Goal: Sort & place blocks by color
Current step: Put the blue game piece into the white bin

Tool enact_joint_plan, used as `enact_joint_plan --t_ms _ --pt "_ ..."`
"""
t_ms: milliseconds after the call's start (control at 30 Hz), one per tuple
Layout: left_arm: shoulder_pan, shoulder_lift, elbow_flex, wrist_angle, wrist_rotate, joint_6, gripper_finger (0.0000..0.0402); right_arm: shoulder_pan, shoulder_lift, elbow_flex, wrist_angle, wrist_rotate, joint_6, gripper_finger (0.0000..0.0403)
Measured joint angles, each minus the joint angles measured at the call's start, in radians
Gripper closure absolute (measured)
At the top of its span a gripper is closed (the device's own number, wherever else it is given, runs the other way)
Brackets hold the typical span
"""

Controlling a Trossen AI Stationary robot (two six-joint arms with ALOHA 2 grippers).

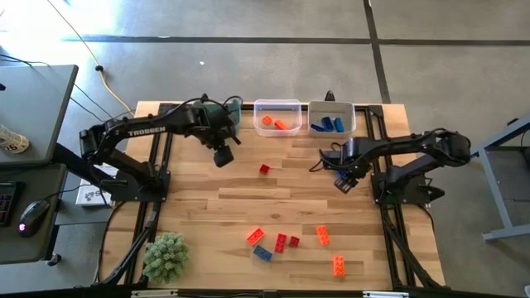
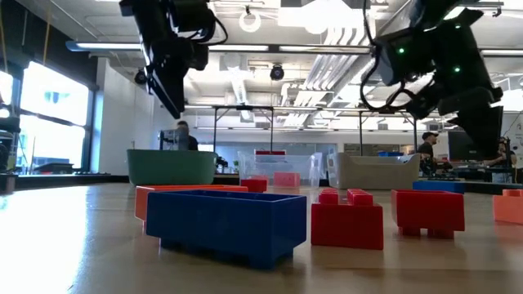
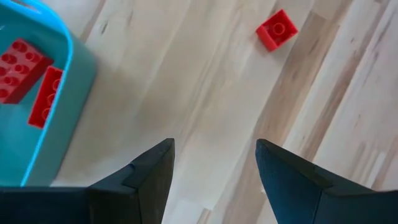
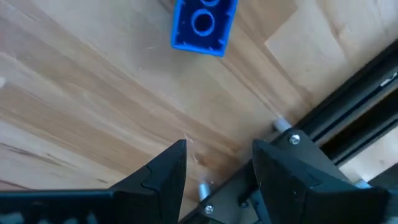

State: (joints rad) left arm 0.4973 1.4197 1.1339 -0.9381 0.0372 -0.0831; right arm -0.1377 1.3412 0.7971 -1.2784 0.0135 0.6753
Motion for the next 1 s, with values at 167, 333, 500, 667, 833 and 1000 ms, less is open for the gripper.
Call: enact_joint_plan --t_ms 167,333,500,667,833,1000 --pt "-0.022 0.000 0.000 0.011 -0.006 -0.019 0.0188 -0.046 -0.123 -0.058 0.050 0.001 0.020 0.0234" --pt "-0.030 0.000 0.000 0.017 -0.007 -0.019 0.0188 -0.143 -0.253 -0.103 0.187 0.004 0.028 0.0234" --pt "-0.030 0.000 0.000 0.022 -0.008 -0.019 0.0188 -0.233 -0.299 -0.124 0.325 0.005 0.033 0.0228" --pt "-0.030 0.001 0.000 0.022 -0.007 -0.019 0.0188 -0.275 -0.256 -0.125 0.380 0.013 -0.006 0.0196" --pt "-0.030 0.001 0.000 0.022 -0.008 -0.019 0.0188 -0.281 -0.159 -0.125 0.418 0.008 -0.027 0.0160" --pt "-0.029 0.001 0.000 0.022 -0.027 -0.019 0.0188 -0.281 -0.054 -0.125 0.428 -0.003 -0.029 0.0152"
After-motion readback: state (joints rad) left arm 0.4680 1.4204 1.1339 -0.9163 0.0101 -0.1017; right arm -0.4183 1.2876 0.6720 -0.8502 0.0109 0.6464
